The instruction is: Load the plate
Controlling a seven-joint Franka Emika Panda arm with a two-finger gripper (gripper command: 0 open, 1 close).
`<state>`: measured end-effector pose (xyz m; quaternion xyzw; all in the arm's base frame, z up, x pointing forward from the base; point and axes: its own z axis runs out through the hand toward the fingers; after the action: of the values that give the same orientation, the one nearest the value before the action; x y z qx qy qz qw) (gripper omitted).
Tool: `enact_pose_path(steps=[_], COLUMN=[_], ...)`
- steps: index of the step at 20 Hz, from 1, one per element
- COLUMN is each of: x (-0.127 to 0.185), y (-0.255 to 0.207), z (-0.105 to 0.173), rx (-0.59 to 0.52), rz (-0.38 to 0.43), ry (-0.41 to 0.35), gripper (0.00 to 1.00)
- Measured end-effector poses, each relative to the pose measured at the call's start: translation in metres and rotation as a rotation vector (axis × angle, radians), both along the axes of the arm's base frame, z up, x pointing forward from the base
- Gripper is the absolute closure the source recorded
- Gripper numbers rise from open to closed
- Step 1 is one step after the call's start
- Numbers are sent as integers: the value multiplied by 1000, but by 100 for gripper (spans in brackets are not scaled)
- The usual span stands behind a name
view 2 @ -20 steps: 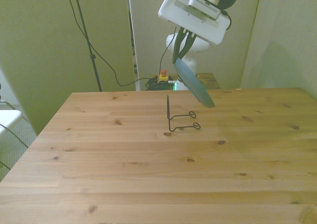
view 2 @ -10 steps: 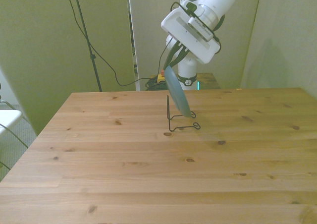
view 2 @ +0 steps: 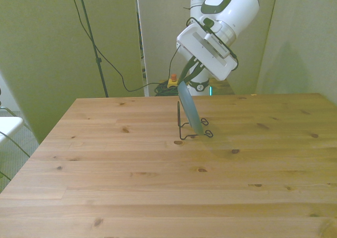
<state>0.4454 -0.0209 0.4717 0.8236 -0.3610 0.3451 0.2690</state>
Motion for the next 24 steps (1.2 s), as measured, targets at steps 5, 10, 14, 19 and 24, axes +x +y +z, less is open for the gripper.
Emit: enact_pose_path(steps=[5, 10, 14, 19, 24], x=[-4, -6, -7, -8, -10], y=[4, 2, 1, -3, -8], z=[-5, -8, -9, -9, 3], rx=[-3, 2, 4, 8, 58], rz=[0, -8, -13, -21, -38], ry=[11, 13, 12, 10, -23], gripper=[100, 0, 0, 0, 0])
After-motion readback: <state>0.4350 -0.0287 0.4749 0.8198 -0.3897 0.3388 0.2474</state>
